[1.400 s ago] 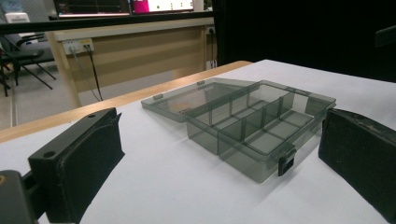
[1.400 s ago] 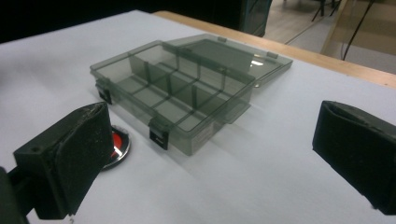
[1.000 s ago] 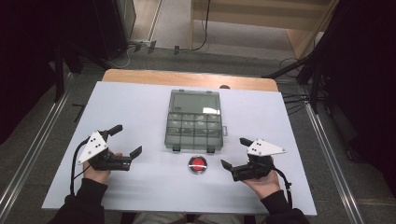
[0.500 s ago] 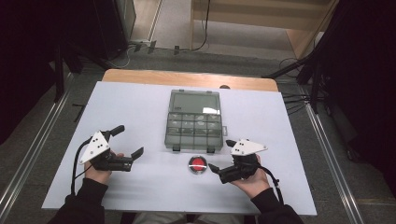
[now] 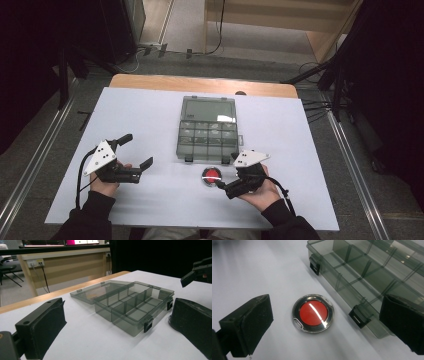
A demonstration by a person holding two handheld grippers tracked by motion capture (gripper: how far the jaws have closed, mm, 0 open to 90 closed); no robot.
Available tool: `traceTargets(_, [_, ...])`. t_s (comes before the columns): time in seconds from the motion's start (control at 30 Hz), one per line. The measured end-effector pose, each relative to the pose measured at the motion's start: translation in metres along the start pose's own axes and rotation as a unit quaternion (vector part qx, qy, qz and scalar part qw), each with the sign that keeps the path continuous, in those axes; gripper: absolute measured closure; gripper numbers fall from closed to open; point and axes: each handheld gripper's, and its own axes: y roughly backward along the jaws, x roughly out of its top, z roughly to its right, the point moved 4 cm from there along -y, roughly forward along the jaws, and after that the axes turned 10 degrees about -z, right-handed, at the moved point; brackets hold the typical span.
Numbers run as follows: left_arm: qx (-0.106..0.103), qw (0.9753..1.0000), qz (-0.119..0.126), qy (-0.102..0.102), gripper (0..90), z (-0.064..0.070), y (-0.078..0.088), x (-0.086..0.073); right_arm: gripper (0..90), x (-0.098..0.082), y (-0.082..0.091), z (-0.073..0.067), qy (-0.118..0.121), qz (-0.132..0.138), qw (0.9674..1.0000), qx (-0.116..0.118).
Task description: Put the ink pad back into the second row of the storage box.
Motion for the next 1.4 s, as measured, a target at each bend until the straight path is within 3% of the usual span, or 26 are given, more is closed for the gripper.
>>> traceTargets(0.4, [-0.005, 0.9999, -0.003, 0.008, 0.0, -0.001, -0.001, -0.001, 1.3, 0.003, -0.023, -0.009, 0.027, -0.049, 0.9983, 0.019])
traceTargets(0.97, [-0.005, 1.0000, -0.003, 0.006, 0.0, 0.000, -0.001, -0.001, 6.8, 0.003, -0.051, -0.011, 0.046, -0.099, 0.9939, 0.016])
traceTargets(1.23, [-0.007, 1.0000, -0.003, 0.005, 0.0, 0.000, -0.001, -0.001, 17.3, 0.002, -0.055, -0.009, 0.037, -0.110, 0.9931, 0.015])
traceTargets(1.33, [-0.006, 1.0000, -0.003, 0.005, 0.0, 0.000, -0.001, -0.001, 29.7, 0.001, -0.055, -0.009, 0.032, -0.115, 0.9926, 0.023])
traceTargets(1.4, [-0.006, 1.0000, -0.003, 0.005, 0.0, 0.000, -0.001, -0.001, 30.3, 0.001, -0.054, -0.009, 0.028, -0.116, 0.9926, 0.023])
